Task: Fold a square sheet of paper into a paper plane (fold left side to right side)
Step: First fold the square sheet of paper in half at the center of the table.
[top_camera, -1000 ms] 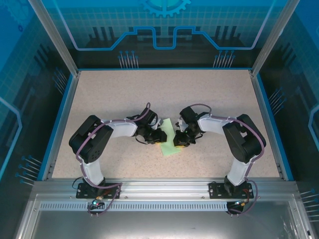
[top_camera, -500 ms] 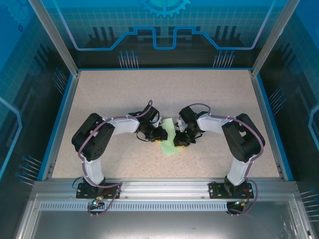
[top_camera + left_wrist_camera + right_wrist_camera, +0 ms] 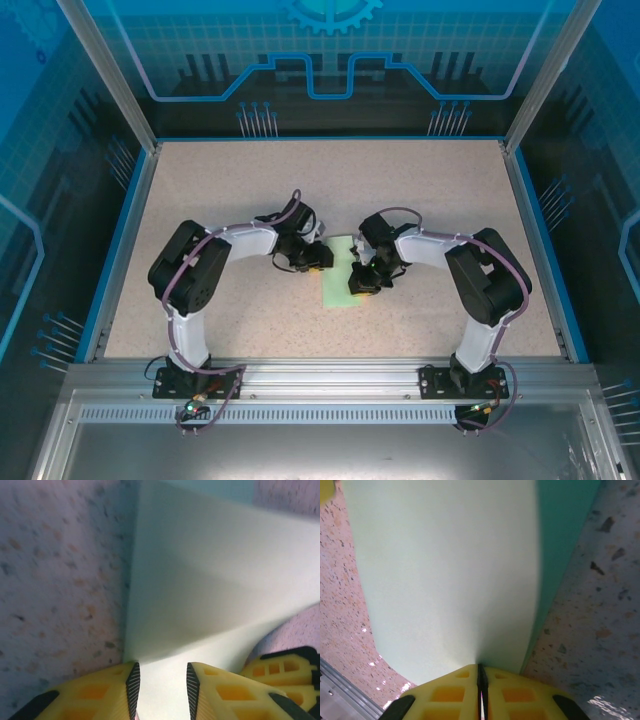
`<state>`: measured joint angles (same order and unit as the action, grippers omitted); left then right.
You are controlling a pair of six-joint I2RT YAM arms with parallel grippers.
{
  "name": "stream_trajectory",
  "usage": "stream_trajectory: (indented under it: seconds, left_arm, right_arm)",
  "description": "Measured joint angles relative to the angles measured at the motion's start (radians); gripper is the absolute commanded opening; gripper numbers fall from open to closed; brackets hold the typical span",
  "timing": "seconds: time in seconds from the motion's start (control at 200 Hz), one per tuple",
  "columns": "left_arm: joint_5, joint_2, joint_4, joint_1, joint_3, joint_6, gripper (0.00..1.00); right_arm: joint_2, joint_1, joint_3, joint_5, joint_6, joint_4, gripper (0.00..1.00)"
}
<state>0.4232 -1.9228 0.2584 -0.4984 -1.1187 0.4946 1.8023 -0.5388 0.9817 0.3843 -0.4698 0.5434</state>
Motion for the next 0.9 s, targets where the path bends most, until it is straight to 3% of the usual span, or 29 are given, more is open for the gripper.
stream_trajectory:
  seconds: [0.32,0.535,0.68,0.9]
  left_arm:
    - [-0.008,-0.033,-0.009,0.048,-0.046,0.0,0.35]
    - [-0.005,0.057,-0.058,0.051,0.021,0.003,0.27]
    - [0.054,0.126,-0.142,0.051,0.082,0.031,0.24]
    - [0.116,0.071,-0.229,0.045,0.094,0.069,0.22]
  right_arm:
    - [0.0,0.0,0.0,-0.002,0.001,0.002,0.11]
    - [-0.001,0.0,0.0,-0.003,0.001,0.002,0.11]
    - [-0.001,0.0,0.0,-0.003,0.001,0.002,0.11]
    - [-0.001,0.0,0.0,-0.003,0.001,0.002,0.11]
